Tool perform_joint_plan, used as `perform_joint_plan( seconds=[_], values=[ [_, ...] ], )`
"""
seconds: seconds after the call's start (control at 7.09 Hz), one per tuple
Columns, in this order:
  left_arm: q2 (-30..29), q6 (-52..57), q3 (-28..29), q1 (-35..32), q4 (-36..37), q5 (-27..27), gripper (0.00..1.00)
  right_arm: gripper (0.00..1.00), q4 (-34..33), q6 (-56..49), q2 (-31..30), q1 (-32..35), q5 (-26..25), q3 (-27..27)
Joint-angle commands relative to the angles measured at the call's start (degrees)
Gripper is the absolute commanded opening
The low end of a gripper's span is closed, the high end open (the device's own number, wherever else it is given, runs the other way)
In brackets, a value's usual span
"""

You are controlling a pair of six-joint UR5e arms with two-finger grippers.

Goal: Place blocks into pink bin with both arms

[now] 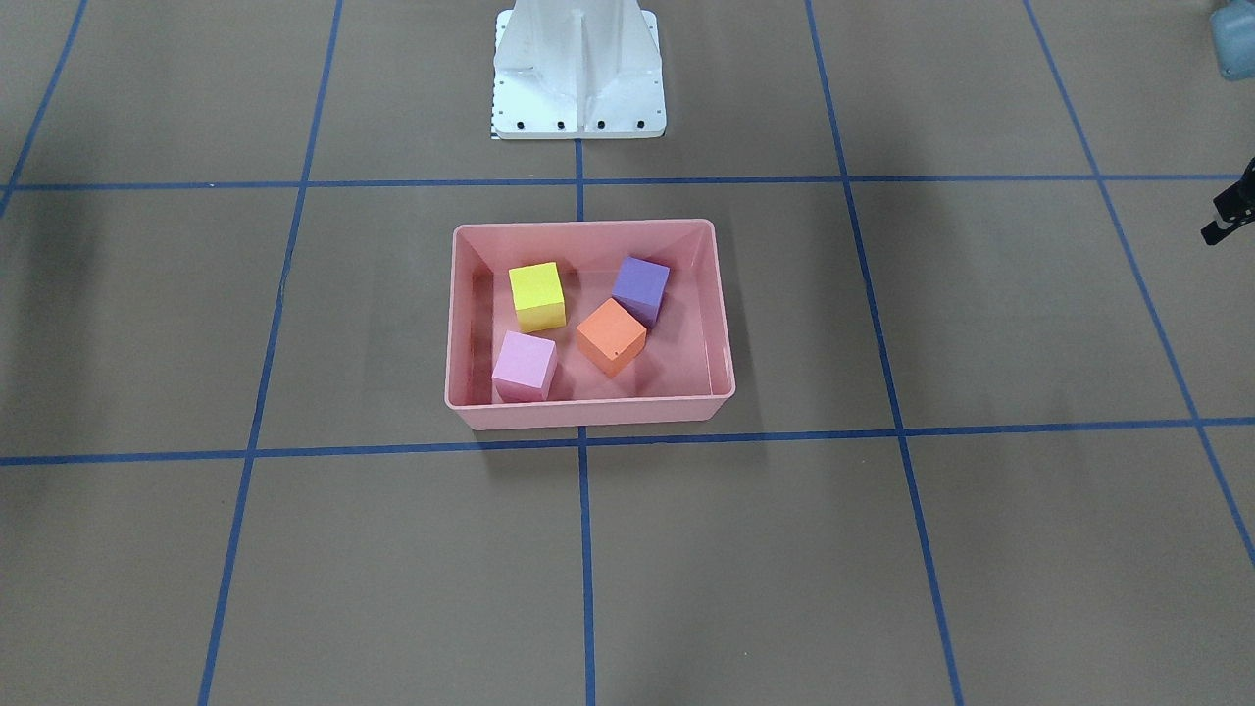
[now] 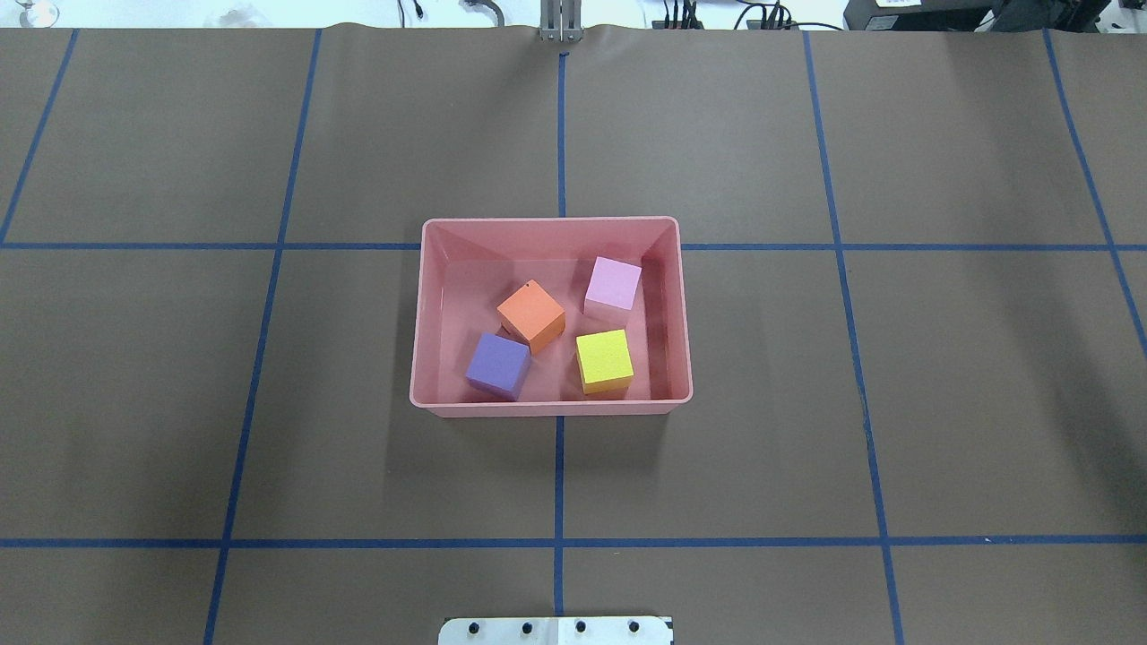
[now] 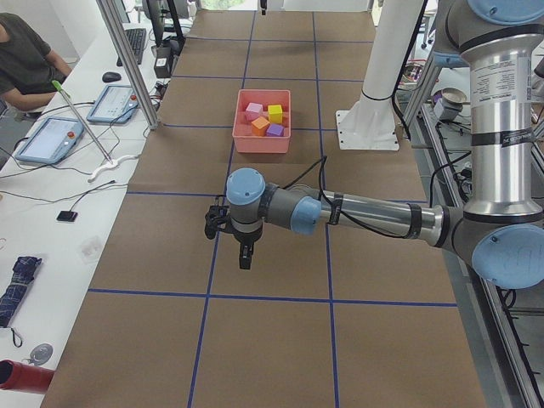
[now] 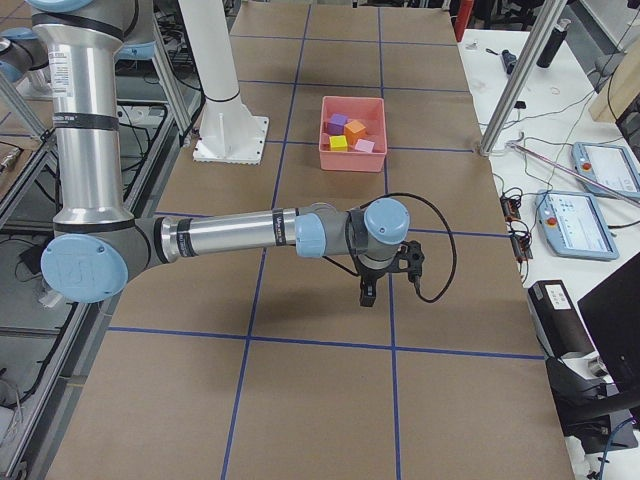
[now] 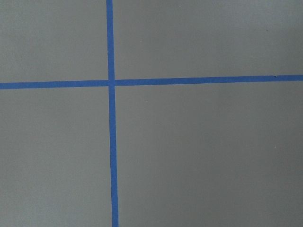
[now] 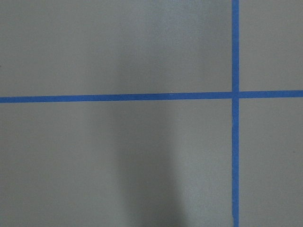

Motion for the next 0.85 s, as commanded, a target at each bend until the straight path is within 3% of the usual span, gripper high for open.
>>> perform_joint_plan(
  seconds=[0.0,0.71],
  values=[
    [0.7,0.2,1.5,0.1,-0.1,0.4,1.0,1.0,0.1,-0.3,0.2,-0.1,-2.7,-1.5],
    [0.2,-0.5,0.2,-0.1,-2.2,0.1,1.0,1.0,0.1,-0.3,-0.5,0.0,-0.1,1.8]
  ],
)
